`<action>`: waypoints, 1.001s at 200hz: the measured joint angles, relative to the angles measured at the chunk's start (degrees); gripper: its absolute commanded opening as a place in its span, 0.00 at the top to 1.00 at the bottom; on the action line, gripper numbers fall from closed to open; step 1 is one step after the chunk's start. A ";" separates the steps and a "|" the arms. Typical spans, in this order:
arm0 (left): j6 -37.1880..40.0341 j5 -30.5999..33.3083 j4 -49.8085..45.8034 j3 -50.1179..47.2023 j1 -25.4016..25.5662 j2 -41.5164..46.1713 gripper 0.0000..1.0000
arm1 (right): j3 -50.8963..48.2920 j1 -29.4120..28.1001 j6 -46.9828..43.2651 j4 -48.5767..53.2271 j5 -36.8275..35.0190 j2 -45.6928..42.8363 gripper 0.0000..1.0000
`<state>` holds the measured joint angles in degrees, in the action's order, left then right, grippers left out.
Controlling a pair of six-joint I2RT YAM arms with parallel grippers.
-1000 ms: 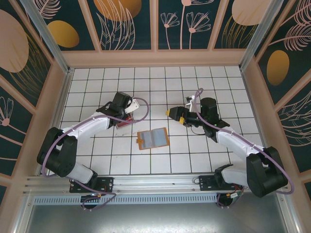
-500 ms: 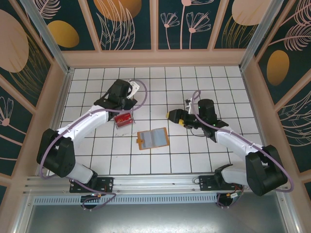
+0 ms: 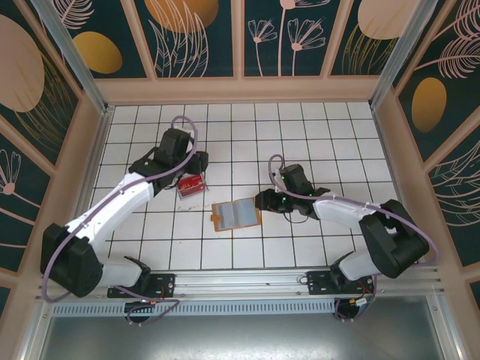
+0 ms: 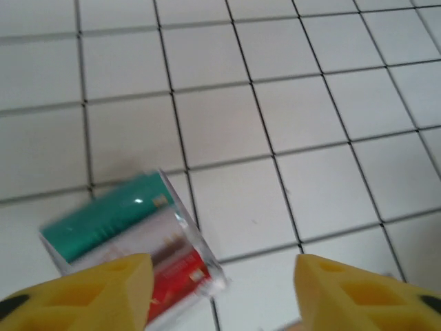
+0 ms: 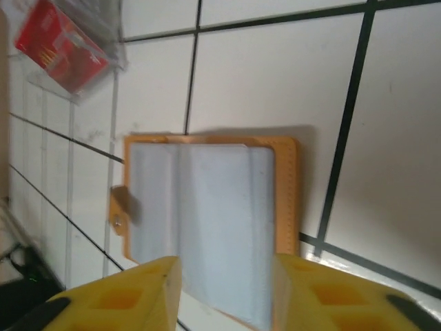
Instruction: Take the credit cards out of the card holder
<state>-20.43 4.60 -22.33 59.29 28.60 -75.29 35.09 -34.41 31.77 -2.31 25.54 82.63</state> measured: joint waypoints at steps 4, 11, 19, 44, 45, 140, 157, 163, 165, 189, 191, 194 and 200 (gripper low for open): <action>-0.87 -0.94 0.31 -1.18 0.00 0.68 0.50 | 0.02 -0.24 0.04 0.13 -0.42 0.61 0.68; -3.65 -2.75 1.03 -3.48 0.00 1.84 0.51 | 0.07 -0.63 0.02 0.22 -0.81 1.57 0.68; -6.51 -4.52 2.14 -6.05 0.00 2.82 0.51 | 0.07 -1.09 0.02 0.28 -1.31 2.67 0.69; -13.90 -8.98 5.60 -13.49 0.87 4.00 0.51 | 0.07 -2.38 0.04 0.37 -2.60 5.01 0.74; -14.32 -9.20 5.70 -13.84 1.01 4.00 0.51 | 0.07 -2.47 0.02 0.37 -2.67 5.11 0.75; -26.99 -14.32 14.60 -21.42 8.50 -1.88 0.63 | 0.33 -4.44 0.09 0.42 -5.18 6.69 0.87; -27.36 -14.69 14.88 -21.42 8.57 -4.07 0.63 | 0.33 -4.59 0.11 0.42 -5.18 6.69 0.87; -27.47 -14.69 14.86 -21.42 8.63 -4.81 0.62 | 0.33 -4.61 0.11 0.42 -5.16 6.69 0.87; -27.47 -14.71 14.86 -21.42 8.66 -4.96 0.62 | 0.33 -4.66 0.11 0.42 -5.16 6.69 0.87; -27.52 -15.02 14.86 -21.42 8.90 -6.67 0.61 | 0.33 -4.70 0.24 0.42 -5.16 6.69 0.87; -27.50 -15.10 14.88 -21.40 8.94 -6.75 0.61 | 0.33 -4.70 0.24 0.42 -5.16 6.69 0.87; -27.50 -15.19 14.88 -21.42 8.94 -6.91 0.61 | 0.33 -4.70 0.26 0.42 -5.16 6.69 0.87; -27.50 -15.34 14.91 -21.40 9.05 -7.10 0.61 | 0.33 -4.70 0.26 0.42 -5.16 6.69 0.87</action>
<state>-47.92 -10.74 -7.42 37.89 37.65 -82.39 35.42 -39.11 32.03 -1.89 20.38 89.32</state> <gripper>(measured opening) 0.388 0.136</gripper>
